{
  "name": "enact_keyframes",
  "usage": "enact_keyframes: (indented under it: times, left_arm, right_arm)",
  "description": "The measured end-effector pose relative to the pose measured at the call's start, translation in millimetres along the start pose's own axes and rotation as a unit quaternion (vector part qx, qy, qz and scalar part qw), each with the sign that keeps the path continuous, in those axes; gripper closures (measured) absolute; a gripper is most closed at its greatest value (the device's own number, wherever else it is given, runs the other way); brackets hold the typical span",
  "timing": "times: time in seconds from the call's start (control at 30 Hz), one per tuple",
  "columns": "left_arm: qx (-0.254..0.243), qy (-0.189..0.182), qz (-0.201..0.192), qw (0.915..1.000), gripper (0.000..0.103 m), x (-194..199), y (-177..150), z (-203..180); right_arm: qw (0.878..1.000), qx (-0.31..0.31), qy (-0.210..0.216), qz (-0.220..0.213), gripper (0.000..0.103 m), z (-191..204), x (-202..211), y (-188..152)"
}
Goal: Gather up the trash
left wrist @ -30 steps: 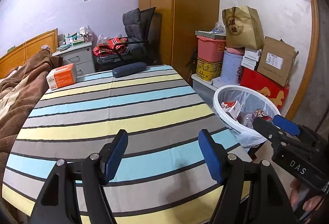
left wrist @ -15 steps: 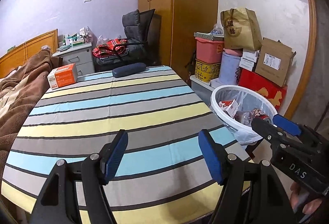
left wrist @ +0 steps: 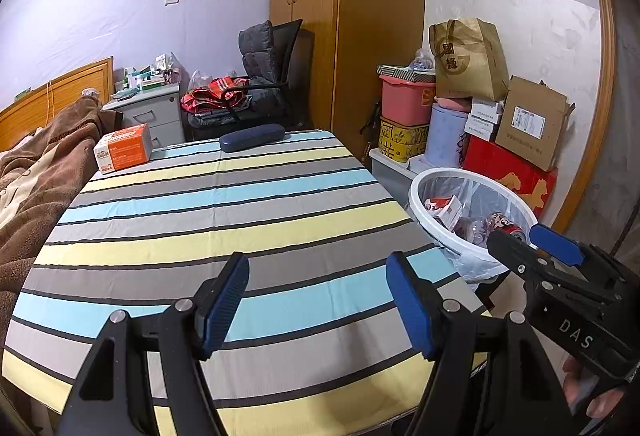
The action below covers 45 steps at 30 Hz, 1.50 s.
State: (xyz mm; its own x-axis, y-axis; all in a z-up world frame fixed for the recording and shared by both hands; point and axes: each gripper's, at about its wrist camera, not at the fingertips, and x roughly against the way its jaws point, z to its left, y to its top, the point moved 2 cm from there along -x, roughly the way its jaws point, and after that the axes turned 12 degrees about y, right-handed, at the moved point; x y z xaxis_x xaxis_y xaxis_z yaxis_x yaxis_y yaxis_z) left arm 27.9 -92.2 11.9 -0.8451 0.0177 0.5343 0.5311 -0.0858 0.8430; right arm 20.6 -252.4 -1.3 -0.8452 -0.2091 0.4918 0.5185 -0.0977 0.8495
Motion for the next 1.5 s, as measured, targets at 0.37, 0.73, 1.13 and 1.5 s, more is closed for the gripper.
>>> enact_keyframes:
  times: [0.37, 0.73, 1.13, 1.5]
  left_arm:
    - [0.003, 0.001, -0.002, 1.0, 0.03, 2.0, 0.1, -1.3]
    - [0.004, 0.001, -0.005, 1.0, 0.03, 4.3, 0.1, -0.7]
    - [0.004, 0.001, -0.006, 1.0, 0.03, 5.3, -0.1, 0.2]
    - [0.005, 0.002, -0.005, 1.0, 0.03, 4.4, -0.5, 2.4]
  right_arm:
    - [1.0, -0.003, -0.001, -0.002, 0.037, -0.9, 1.9, 1.9]
    - [1.0, -0.002, -0.001, -0.005, 0.037, 0.8, 3.1, 3.6]
    - [1.0, -0.003, -0.002, -0.006, 0.037, 2.5, 2.9, 2.7]
    - [1.0, -0.003, -0.001, -0.006, 0.037, 2.6, 2.7, 2.6]
